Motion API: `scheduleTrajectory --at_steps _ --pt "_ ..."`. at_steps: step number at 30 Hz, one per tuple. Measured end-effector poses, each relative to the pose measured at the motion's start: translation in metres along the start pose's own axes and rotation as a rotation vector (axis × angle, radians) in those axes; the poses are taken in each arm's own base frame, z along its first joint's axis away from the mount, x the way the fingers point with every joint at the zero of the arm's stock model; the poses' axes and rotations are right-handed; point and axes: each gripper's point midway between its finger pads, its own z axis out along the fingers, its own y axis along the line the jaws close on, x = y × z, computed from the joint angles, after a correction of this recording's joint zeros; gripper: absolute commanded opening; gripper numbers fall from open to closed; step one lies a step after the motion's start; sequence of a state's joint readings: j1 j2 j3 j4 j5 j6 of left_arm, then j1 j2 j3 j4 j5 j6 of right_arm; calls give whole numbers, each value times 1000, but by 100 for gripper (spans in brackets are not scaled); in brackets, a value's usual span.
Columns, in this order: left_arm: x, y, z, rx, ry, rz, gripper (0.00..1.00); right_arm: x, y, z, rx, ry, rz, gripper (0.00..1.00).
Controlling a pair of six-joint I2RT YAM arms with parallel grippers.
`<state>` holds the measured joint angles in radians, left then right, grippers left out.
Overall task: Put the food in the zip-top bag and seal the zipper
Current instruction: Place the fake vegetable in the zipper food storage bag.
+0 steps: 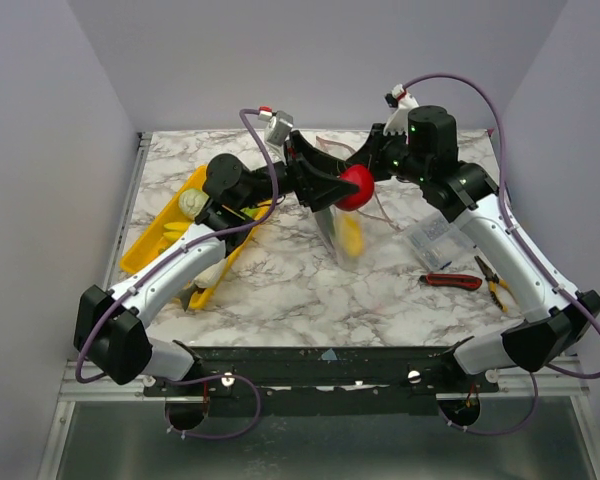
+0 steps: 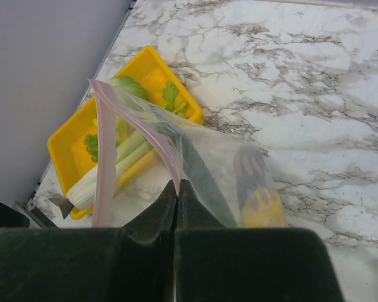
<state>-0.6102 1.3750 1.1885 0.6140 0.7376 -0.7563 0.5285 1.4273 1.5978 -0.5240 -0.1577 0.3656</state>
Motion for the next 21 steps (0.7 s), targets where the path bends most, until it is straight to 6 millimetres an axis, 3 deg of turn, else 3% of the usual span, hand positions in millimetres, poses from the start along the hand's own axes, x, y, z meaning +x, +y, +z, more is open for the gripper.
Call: scheduleTrajectory --at_steps 7,16,21 --pt "13 4 -2 -3 -66 120 0 0 -3 0 6 0 6 1" --pt "22 19 -2 -198 -58 138 0 -3 -10 1 28 -7 10 1" --pt "34 53 -12 -396 6 86 0 -2 -6 2 17 -2 19 1"
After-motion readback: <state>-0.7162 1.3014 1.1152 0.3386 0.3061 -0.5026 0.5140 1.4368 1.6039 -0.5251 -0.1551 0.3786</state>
